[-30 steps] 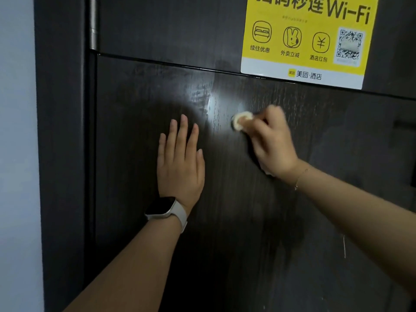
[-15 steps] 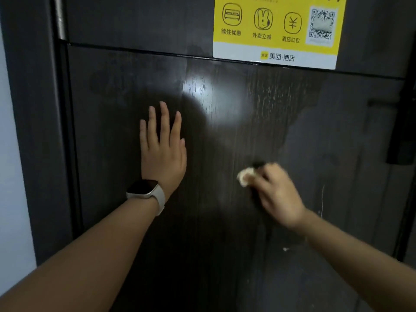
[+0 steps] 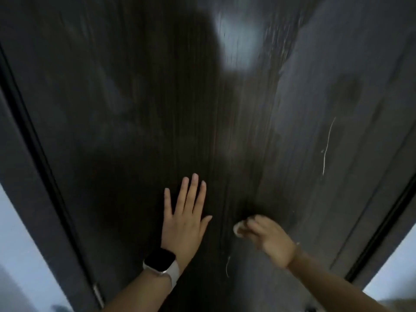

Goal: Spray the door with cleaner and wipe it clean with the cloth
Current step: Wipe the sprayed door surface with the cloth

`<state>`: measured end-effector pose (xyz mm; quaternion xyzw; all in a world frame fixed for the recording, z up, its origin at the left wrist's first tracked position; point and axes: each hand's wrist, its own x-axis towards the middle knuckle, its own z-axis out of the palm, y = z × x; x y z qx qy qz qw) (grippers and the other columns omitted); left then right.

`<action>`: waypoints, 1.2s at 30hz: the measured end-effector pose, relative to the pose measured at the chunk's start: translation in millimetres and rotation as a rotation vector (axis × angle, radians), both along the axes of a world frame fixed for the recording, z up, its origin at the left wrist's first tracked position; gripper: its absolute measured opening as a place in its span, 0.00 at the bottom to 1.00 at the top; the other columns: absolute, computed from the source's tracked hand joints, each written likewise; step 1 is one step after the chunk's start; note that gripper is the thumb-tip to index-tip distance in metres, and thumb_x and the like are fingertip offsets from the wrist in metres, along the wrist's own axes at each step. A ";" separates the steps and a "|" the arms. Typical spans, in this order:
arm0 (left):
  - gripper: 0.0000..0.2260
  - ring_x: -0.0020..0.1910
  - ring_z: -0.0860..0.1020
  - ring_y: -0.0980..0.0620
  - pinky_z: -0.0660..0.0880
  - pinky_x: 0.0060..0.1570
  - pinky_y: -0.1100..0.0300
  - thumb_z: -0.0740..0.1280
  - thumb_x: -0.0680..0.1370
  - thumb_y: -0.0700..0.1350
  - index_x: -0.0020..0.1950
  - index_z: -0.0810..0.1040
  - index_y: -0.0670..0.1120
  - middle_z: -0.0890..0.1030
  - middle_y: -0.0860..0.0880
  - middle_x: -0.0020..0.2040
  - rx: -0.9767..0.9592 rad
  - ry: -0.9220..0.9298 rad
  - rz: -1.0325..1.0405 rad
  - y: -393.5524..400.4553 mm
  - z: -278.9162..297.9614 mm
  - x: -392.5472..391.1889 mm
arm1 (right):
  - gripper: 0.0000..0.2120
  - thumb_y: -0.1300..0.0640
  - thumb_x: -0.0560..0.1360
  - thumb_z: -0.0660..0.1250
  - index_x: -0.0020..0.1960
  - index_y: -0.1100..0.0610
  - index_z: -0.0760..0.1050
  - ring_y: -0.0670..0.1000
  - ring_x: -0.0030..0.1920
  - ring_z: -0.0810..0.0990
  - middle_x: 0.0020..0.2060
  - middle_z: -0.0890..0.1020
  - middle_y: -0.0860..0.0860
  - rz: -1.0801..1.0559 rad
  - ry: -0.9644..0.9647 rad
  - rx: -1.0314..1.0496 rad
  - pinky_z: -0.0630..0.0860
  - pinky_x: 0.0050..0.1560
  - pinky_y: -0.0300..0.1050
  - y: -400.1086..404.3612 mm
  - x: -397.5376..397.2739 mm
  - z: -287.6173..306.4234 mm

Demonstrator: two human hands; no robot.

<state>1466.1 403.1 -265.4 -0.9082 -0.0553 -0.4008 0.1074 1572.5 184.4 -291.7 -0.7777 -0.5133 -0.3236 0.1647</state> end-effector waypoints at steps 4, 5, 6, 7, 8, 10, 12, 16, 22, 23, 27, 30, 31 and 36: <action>0.47 0.78 0.41 0.42 0.46 0.72 0.35 0.70 0.71 0.60 0.78 0.47 0.43 0.38 0.41 0.79 -0.001 0.036 0.041 -2.1 -3.0 3.8 | 0.08 0.60 0.80 0.63 0.49 0.57 0.82 0.61 0.42 0.78 0.42 0.79 0.57 -0.030 -0.041 0.282 0.73 0.44 0.50 23.5 7.6 83.5; 0.48 0.78 0.41 0.42 0.46 0.72 0.35 0.71 0.71 0.60 0.79 0.46 0.43 0.37 0.42 0.79 -0.004 0.032 0.045 -3.0 -3.6 4.4 | 0.07 0.65 0.77 0.65 0.50 0.60 0.82 0.60 0.41 0.75 0.42 0.76 0.57 -0.018 -0.109 0.398 0.71 0.42 0.48 31.0 6.5 100.4; 0.48 0.78 0.40 0.42 0.45 0.73 0.35 0.71 0.71 0.59 0.79 0.45 0.43 0.37 0.42 0.79 -0.010 0.031 0.053 -4.2 -4.3 4.2 | 0.09 0.68 0.76 0.64 0.53 0.62 0.81 0.58 0.41 0.73 0.42 0.73 0.56 0.000 -0.187 0.488 0.69 0.41 0.47 36.3 5.1 109.6; 0.49 0.78 0.39 0.42 0.45 0.73 0.36 0.71 0.71 0.59 0.79 0.44 0.43 0.36 0.42 0.79 -0.016 0.032 0.060 -5.3 -4.9 3.8 | 0.10 0.68 0.76 0.63 0.55 0.61 0.79 0.57 0.40 0.71 0.42 0.71 0.56 0.026 -0.224 0.524 0.67 0.41 0.46 39.4 5.2 106.6; 0.49 0.78 0.39 0.42 0.44 0.73 0.36 0.71 0.71 0.59 0.79 0.43 0.44 0.36 0.42 0.78 -0.021 0.035 0.061 -5.7 -5.3 3.3 | 0.11 0.67 0.77 0.62 0.57 0.60 0.76 0.56 0.39 0.69 0.41 0.70 0.56 0.051 -0.273 0.491 0.65 0.41 0.46 40.4 8.1 91.8; 0.50 0.78 0.38 0.43 0.43 0.73 0.37 0.72 0.70 0.59 0.79 0.43 0.44 0.36 0.43 0.79 -0.022 0.044 0.057 -4.3 -5.3 2.4 | 0.13 0.64 0.78 0.58 0.61 0.60 0.73 0.54 0.37 0.66 0.42 0.71 0.54 0.097 -0.328 0.278 0.62 0.39 0.47 37.6 10.4 32.9; 0.52 0.78 0.38 0.43 0.45 0.73 0.37 0.74 0.69 0.58 0.79 0.42 0.45 0.36 0.42 0.79 -0.017 0.072 0.049 -2.5 -3.2 0.5 | 0.12 0.61 0.81 0.54 0.62 0.60 0.71 0.54 0.38 0.65 0.45 0.71 0.53 0.086 -0.297 0.016 0.62 0.38 0.48 24.3 7.4 -37.5; 0.52 0.78 0.39 0.42 0.46 0.75 0.38 0.75 0.69 0.53 0.79 0.43 0.43 0.35 0.41 0.78 -0.024 0.057 0.051 -2.8 -9.5 -8.3 | 0.11 0.59 0.83 0.52 0.56 0.58 0.73 0.53 0.40 0.66 0.44 0.67 0.51 0.059 -0.231 -0.055 0.68 0.37 0.50 16.7 -7.8 -79.2; 0.52 0.78 0.42 0.41 0.47 0.75 0.40 0.76 0.69 0.53 0.80 0.43 0.44 0.40 0.40 0.79 -0.110 0.085 0.098 0.6 -34.4 -10.5 | 0.10 0.67 0.77 0.62 0.53 0.64 0.81 0.55 0.38 0.68 0.37 0.73 0.59 -0.018 -0.280 0.507 0.61 0.40 0.45 56.3 0.1 56.0; 0.52 0.78 0.42 0.41 0.47 0.75 0.40 0.76 0.69 0.53 0.80 0.44 0.44 0.40 0.41 0.79 -0.106 0.084 0.097 1.7 -35.5 -10.4 | 0.11 0.66 0.78 0.61 0.53 0.64 0.81 0.55 0.38 0.69 0.36 0.75 0.60 -0.029 -0.248 0.572 0.63 0.39 0.46 61.4 0.3 59.2; 0.51 0.78 0.42 0.42 0.48 0.75 0.41 0.76 0.69 0.53 0.80 0.46 0.44 0.40 0.41 0.79 -0.090 0.081 0.078 5.4 -34.0 -11.2 | 0.10 0.62 0.80 0.61 0.58 0.60 0.78 0.54 0.38 0.70 0.41 0.74 0.55 0.072 -0.226 0.241 0.68 0.37 0.49 64.6 -11.2 -35.1; 0.49 0.78 0.44 0.42 0.50 0.75 0.42 0.76 0.70 0.52 0.80 0.47 0.44 0.43 0.41 0.79 -0.096 0.088 0.063 4.7 -32.1 -15.4 | 0.17 0.59 0.82 0.56 0.47 0.62 0.82 0.53 0.40 0.66 0.43 0.68 0.53 0.075 -0.102 -0.060 0.67 0.38 0.48 52.3 -22.8 -100.4; 0.49 0.78 0.44 0.42 0.51 0.75 0.42 0.76 0.70 0.51 0.80 0.48 0.44 0.44 0.41 0.79 -0.087 0.088 0.051 6.5 -30.6 -18.3 | 0.16 0.59 0.81 0.56 0.47 0.61 0.82 0.53 0.41 0.66 0.45 0.67 0.53 0.060 -0.090 -0.087 0.66 0.39 0.47 50.9 -23.9 -104.0; 0.51 0.78 0.42 0.43 0.48 0.75 0.40 0.76 0.69 0.51 0.80 0.45 0.48 0.42 0.43 0.79 -0.100 0.065 0.068 34.7 -9.0 -35.3 | 0.12 0.62 0.79 0.60 0.50 0.63 0.83 0.55 0.38 0.70 0.40 0.73 0.56 0.038 -0.147 0.218 0.66 0.37 0.49 65.6 -26.1 7.3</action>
